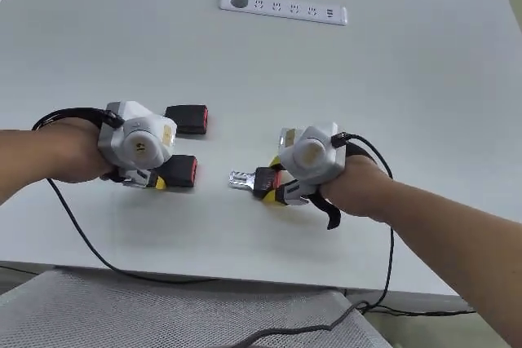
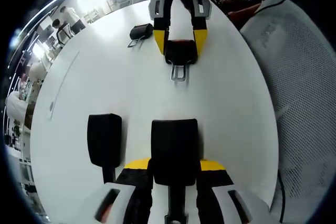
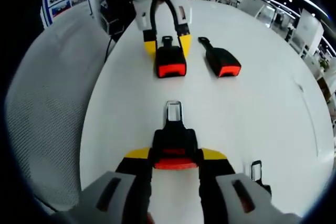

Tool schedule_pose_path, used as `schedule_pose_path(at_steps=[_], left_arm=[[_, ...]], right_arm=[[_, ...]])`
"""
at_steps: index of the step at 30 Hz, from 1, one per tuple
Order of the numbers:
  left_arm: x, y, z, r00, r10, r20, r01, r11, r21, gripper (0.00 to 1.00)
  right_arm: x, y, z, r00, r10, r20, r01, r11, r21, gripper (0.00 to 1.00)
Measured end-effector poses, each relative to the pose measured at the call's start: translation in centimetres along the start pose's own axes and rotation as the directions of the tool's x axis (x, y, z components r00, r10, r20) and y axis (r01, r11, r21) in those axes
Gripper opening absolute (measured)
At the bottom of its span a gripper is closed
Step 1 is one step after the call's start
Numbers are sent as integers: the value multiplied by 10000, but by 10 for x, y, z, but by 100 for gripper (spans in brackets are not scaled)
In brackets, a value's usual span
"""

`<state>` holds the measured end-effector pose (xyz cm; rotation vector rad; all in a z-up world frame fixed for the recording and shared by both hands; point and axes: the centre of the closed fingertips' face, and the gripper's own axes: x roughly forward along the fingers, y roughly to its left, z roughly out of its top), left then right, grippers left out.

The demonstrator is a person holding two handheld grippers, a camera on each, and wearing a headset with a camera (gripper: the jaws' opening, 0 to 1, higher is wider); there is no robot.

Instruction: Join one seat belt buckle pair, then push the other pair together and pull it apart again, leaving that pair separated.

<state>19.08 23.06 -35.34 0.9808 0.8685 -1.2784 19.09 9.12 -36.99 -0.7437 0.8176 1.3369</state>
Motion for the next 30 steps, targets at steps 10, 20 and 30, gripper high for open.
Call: schedule_pose_path(at_steps=[10,20,30], left_arm=[[-2,-1,1,10000,-27,9,27,10000,25,32],[-2,-2,1,10000,-38,-44,38,10000,28,32],[-2,-3,0,10000,-7,-86,7,10000,26,32]], right_arm=[[20,1,31,9999,-9,138,10,10000,-46,34],[29,2,45,10000,70,-26,-70,10000,-34,34],[26,3,47,9995,-313,-12,312,9983,-490,34]])
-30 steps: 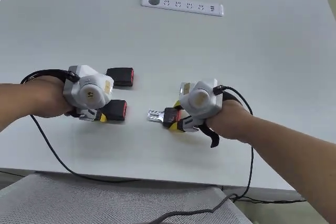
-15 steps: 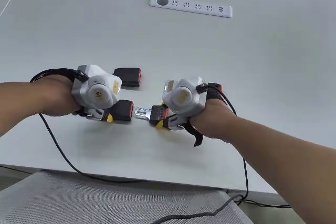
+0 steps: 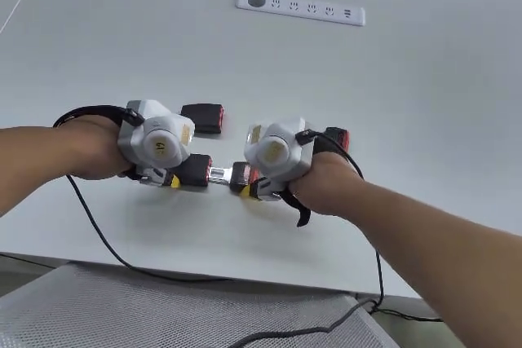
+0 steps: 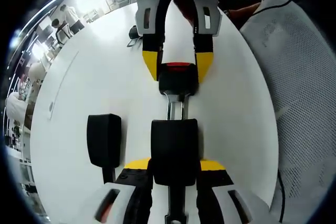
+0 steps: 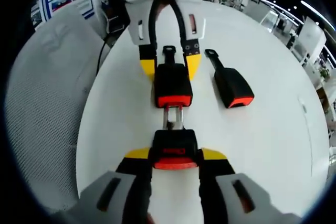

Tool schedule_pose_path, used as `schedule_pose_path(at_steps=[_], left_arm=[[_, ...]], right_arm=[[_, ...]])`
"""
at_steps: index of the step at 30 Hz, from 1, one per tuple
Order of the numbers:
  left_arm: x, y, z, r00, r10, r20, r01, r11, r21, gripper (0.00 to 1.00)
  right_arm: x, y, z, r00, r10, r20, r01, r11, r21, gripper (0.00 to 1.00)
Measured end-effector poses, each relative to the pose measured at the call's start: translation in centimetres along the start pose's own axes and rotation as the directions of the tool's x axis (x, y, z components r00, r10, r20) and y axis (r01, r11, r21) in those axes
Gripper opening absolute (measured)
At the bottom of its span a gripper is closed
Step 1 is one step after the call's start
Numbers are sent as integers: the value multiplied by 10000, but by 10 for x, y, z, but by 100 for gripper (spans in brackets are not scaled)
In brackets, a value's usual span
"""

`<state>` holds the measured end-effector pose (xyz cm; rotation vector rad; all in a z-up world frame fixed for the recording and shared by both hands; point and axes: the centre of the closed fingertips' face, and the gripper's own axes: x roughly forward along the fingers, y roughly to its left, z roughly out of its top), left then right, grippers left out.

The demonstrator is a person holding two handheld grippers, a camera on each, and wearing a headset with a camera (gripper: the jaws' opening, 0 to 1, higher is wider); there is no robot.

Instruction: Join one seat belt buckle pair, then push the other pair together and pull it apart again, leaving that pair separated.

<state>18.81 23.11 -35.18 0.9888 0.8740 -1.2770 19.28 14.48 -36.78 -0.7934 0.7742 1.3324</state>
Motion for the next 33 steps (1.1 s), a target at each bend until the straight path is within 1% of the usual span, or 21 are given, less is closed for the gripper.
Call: schedule_pose_path(at_steps=[1,4,8,10,11,13,15,21,23,24,27,28,29,30,33], left_arm=[[0,0,0,10000,4,5,-4,10000,-3,32],[0,0,0,10000,4,-9,-4,10000,-14,32],[0,0,0,10000,-44,44,44,10000,39,32],[1,0,0,9999,-89,102,89,10000,6,32],[1,0,0,9999,-104,124,104,9999,-4,32],[2,1,-1,9998,-117,180,117,9999,9,32],[6,3,-3,9998,-143,171,142,9999,47,32],[14,9,-8,9992,-235,319,233,9997,63,31],[16,10,-9,9993,-245,290,244,9997,40,31],[17,10,-10,9993,-257,288,254,9996,96,31],[19,11,-10,9993,-324,210,321,9994,133,31],[19,10,-11,9992,-391,53,391,9992,64,31],[19,10,-10,9993,-371,80,370,9992,119,31],[19,10,-10,9992,-383,81,382,9992,135,31],[20,11,-11,9992,-380,100,379,9992,110,31]], right_arm=[[0,0,1,9999,-27,98,26,9999,106,34],[2,1,3,9998,-69,184,67,9999,154,34],[5,1,8,9993,-13,387,3,9997,253,34],[8,1,12,9982,88,591,-107,9994,314,34],[9,0,10,9989,60,469,-73,9996,284,34],[7,0,10,9981,35,608,-52,9996,269,33],[7,0,10,9971,39,758,-70,9992,404,33],[10,-1,16,9968,183,784,-217,9988,429,32],[13,0,20,9968,180,784,-218,9986,487,31],[13,0,25,9955,183,926,-233,9983,538,31],[18,1,32,9961,141,873,-196,9978,631,31],[19,-2,30,9979,30,643,-67,9983,576,31],[19,-1,30,9972,139,740,-185,9979,616,31],[18,-1,29,9970,150,765,-198,9979,623,31],[18,0,29,9975,140,698,-178,9983,547,31]])
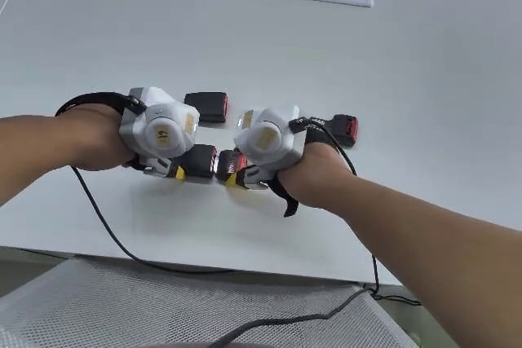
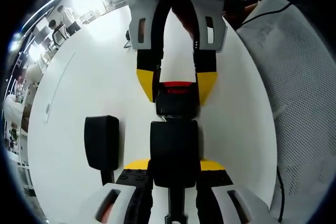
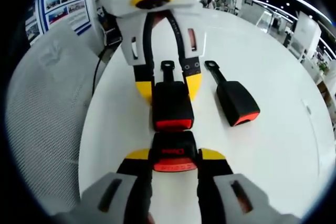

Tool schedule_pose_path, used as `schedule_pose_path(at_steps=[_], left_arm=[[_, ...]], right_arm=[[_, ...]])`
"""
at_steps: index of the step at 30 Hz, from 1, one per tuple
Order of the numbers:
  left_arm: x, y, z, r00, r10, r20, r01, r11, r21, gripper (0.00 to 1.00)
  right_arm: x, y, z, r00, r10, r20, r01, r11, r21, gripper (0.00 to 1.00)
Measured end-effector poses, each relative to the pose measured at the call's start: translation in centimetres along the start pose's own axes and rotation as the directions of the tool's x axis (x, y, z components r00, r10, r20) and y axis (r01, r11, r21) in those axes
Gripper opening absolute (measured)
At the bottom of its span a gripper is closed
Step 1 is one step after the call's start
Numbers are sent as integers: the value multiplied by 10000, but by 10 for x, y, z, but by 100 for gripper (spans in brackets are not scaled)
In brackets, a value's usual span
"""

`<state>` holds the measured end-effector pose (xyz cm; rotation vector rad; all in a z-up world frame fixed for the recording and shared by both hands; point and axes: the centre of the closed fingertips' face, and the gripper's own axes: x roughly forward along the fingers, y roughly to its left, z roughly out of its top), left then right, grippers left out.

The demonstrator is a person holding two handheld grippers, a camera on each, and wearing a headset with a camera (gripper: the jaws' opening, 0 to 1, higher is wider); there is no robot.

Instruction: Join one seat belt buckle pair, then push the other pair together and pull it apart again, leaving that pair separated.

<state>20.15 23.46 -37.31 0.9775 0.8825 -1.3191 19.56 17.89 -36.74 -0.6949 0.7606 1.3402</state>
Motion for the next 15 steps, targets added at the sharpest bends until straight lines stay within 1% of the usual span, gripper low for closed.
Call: schedule_pose_path(at_steps=[1,2,5,6,7,8,13,15], left_arm=[[0,0,0,10000,19,5,-19,10000,9,31],[-3,-2,2,10000,40,29,-40,10000,-18,31],[-4,-1,1,10000,-9,98,9,10000,-22,31],[-4,-1,0,9999,-108,-33,109,9993,356,31],[-4,-1,1,9999,-109,-91,111,9995,292,31],[-7,-4,3,9999,-93,-139,97,9995,300,31],[-15,-8,8,10000,19,90,-20,9999,112,31],[-16,-9,10,9999,52,115,-52,10000,47,31]], right_arm=[[-1,0,0,10000,-7,-17,7,10000,-27,31],[0,0,0,10000,-22,-33,22,10000,-47,31],[-2,1,-1,9999,-25,-170,19,9995,-312,31],[-3,3,-2,9998,59,-187,-69,9986,-527,31],[-4,3,-3,9997,48,-260,-63,9981,-612,31],[-4,3,-4,9996,6,-289,-26,9976,-697,30],[-5,2,-5,9995,43,-309,-61,9983,-587,30],[-5,3,-6,9995,78,-306,-93,9987,-500,30]])
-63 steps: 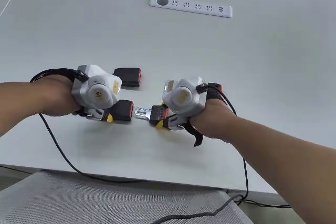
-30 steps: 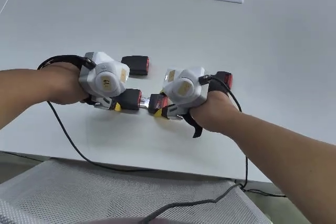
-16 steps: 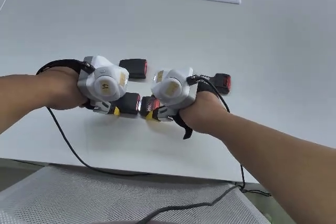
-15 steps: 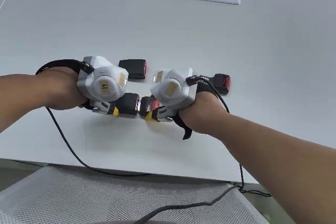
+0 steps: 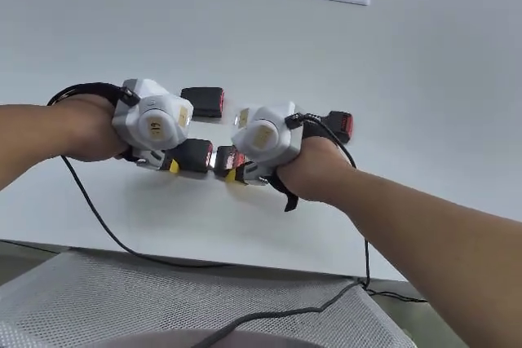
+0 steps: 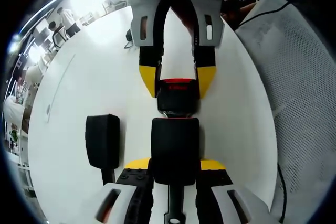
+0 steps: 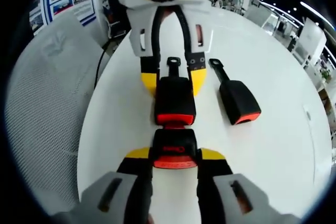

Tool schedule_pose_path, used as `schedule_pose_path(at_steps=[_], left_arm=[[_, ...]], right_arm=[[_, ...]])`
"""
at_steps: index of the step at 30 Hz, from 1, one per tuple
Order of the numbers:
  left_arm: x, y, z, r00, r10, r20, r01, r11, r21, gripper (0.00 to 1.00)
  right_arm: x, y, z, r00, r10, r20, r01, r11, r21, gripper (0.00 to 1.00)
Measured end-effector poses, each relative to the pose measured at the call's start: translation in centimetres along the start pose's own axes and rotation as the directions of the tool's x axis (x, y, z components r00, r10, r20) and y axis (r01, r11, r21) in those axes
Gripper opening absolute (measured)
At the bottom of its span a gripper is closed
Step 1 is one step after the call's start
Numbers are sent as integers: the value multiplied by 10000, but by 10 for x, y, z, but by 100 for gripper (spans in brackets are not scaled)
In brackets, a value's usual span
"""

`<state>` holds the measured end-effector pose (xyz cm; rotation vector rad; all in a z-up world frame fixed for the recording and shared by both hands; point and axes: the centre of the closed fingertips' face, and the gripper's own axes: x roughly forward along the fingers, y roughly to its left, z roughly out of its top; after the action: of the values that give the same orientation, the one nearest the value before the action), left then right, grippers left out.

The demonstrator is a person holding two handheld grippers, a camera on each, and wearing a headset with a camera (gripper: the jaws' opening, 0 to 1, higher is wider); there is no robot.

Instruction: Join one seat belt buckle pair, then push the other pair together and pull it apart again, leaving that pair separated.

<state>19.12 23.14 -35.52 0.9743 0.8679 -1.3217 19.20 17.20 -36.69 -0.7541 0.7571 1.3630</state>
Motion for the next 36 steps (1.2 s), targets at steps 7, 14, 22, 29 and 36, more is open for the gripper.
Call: schedule_pose_path(at_steps=[7,14,22,29,36], left_arm=[[-4,-3,3,10000,69,-15,-69,9999,-92,31],[-4,-3,2,10000,63,-48,-63,9998,-168,31],[5,2,-2,9994,-16,-359,3,9993,-361,32],[1,-1,-2,9995,78,-312,-93,9988,-491,34],[-9,-1,4,9998,158,-139,-167,9973,-720,33]], right_arm=[[1,0,-1,9999,120,15,-120,9999,-51,31],[2,0,-1,9999,133,18,-133,9999,-65,31],[1,0,1,10000,93,-1,-93,9999,-136,33],[0,1,3,9994,214,254,-217,9997,102,35],[-7,3,11,9981,163,593,-182,9993,314,37]])
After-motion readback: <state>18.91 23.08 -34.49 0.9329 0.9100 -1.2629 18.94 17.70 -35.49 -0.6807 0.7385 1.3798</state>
